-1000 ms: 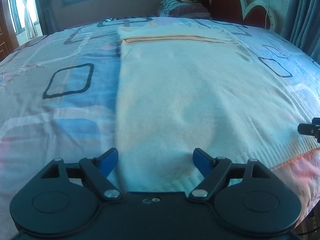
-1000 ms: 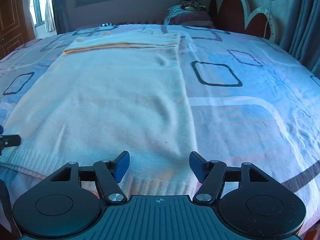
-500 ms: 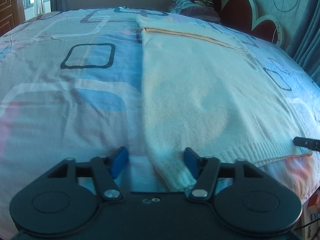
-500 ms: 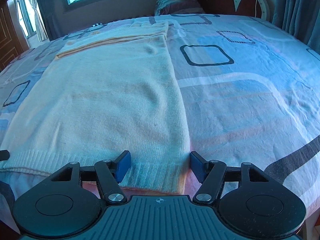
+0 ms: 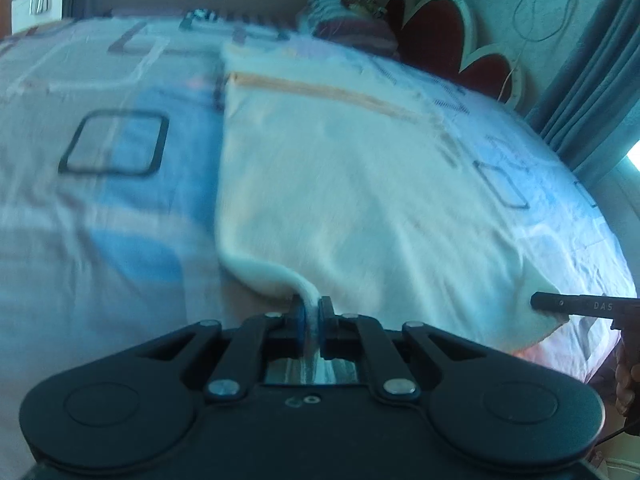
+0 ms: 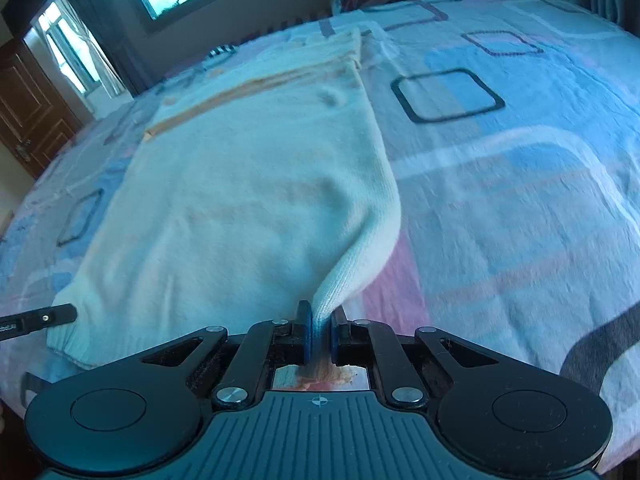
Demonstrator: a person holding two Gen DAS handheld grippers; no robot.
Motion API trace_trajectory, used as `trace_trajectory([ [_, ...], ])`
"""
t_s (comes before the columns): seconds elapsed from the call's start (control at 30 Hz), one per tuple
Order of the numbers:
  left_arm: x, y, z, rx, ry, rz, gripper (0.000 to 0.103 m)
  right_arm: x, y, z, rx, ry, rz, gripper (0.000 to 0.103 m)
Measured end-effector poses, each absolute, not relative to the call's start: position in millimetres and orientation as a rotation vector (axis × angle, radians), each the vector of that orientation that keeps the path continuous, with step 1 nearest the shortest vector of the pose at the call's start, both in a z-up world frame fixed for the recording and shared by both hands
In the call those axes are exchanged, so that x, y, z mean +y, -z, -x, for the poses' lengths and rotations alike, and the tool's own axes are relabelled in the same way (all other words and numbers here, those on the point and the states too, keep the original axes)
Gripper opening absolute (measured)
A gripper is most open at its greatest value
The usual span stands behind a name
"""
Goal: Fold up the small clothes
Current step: 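Grasp the hem with both tools and fold it up onto the collar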
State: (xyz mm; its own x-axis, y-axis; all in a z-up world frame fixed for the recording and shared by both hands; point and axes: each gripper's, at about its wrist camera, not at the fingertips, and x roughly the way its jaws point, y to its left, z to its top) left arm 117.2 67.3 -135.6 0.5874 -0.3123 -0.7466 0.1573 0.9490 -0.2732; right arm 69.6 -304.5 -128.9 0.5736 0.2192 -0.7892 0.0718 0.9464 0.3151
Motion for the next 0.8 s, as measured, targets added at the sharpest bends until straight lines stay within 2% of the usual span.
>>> trace_trajectory([
  [0.33,67,85,-194,0.687,0.231,0.197,0.005,-317,64,-152,0.757,-0.148,-0.332,0.008],
  [0.8,57,92,-336,0.588,0.137,0.221,0.005,-340,68,-322,0.65,-0.131,-0.38,0.008],
])
